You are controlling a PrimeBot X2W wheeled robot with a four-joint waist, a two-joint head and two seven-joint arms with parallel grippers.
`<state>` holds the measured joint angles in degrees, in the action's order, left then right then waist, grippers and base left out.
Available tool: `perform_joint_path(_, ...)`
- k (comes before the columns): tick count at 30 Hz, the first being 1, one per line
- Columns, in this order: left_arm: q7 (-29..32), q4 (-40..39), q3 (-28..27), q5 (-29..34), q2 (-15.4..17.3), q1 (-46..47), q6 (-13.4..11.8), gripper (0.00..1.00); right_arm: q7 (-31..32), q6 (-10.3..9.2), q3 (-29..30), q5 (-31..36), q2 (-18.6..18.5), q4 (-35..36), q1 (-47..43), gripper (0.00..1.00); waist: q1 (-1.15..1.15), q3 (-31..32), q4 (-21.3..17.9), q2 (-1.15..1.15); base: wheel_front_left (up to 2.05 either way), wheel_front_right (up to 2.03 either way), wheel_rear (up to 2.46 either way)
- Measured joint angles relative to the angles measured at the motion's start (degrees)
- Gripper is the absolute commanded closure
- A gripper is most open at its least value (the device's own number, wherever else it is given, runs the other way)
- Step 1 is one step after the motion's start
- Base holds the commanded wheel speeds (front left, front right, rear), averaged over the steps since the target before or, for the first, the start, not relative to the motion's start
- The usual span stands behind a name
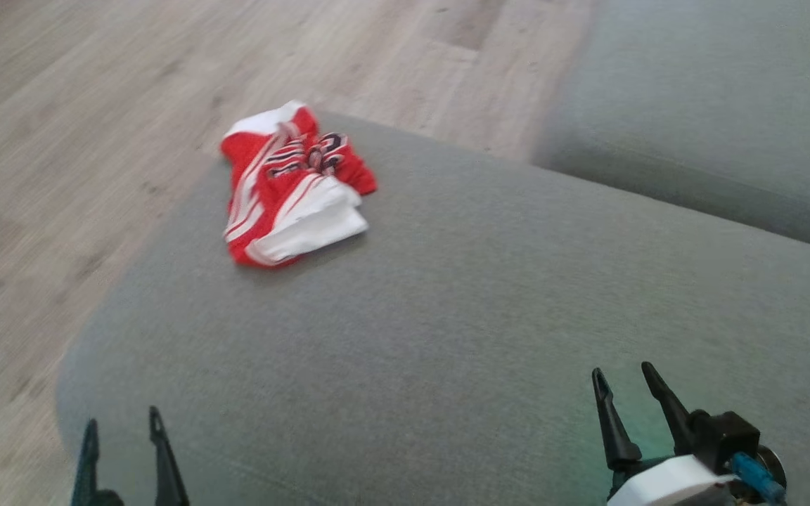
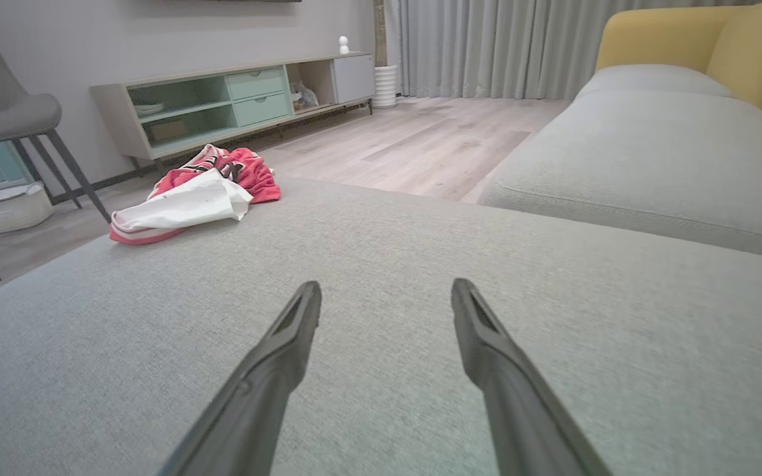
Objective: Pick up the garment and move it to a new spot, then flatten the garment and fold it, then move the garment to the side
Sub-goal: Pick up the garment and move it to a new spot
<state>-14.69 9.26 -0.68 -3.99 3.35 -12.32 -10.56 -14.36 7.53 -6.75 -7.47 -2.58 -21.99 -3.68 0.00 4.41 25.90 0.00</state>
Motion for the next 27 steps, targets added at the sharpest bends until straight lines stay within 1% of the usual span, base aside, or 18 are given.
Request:
perform_joint_path(4,0.0,-0.38,-1.38,0.0,0.13,0.14,0.13,0.0,0.01,0.0,0.11,-0.01,-0.12,0.02,0.44,0.0,0.0,-1.34,1.27,0.0,0.0,0.0,0.0)
perform_joint_path(5,0.0,-0.46,-1.51,0.02,0.26,0.41,0.54,0.0,0.01,0.0,0.14,-0.01,-0.4,0.08,0.46,0.0,0.0,-1.86,1.45,0.0,0.0,0.0,0.0)
perform_joint_path(8,0.0,-1.27,-1.45,1.25,0.86,2.64,0.55,0.0,0.01,0.0,0.46,0.0,-2.32,0.79,0.66,0.0,0.0,-3.81,1.16,0.0,0.0,0.0,0.0)
perform_joint_path(10,0.0,-1.67,-1.34,1.97,1.29,6.84,0.54,0.0,0.0,0.0,1.29,0.27,-4.36,1.6,1.21,0.0,0.0,-5.7,0.53,0.0,0.0,0.0,0.0)
perform_joint_path(13,-0.01,-0.25,-1.26,2.54,2.09,16.27,0.55,0.0,0.0,0.0,1.67,1.01,-7.54,2.88,3.26,0.0,0.01,-8.88,-0.72,0.0,0.0,0.0,0.0)
perform_joint_path(16,0.0,5.12,-1.3,1.8,2.54,26.18,1.58,0.0,0.0,0.0,2.77,1.22,-10.06,5.03,5.24,0.0,0.01,-12.34,-2.08,0.0,0.0,0.0,0.0)
perform_joint_path(17,0.59,7.78,-1.32,1.58,2.69,29.16,1.52,0.0,0.0,0.0,3.24,1.52,-11.05,5.72,5.66,0.0,0.01,-13.55,-2.46,0.0,0.0,0.0,0.0)
perform_joint_path(21,7.82,20.51,-1.78,1.04,3.59,41.19,1.27,0.0,-0.01,0.0,4.15,2.04,-15.45,8.39,6.02,0.0,0.02,-18.73,-3.75,0.0,0.0,0.0,0.0)
perform_joint_path(24,11.94,29.66,-2.02,-0.21,3.94,50.23,2.4,0.0,-0.01,0.0,4.69,2.05,-17.58,10.4,7.58,0.0,0.03,-22.73,-4.51,0.0,0.0,0.0,0.0)
perform_joint_path(27,14.32,37.72,-2.32,-1.7,3.96,56.8,4.42,0.0,-0.01,0.0,5.0,2.07,-18.79,12.04,9.37,0.0,0.02,-26.25,-5.23,0.0,0.0,0.0,0.0)
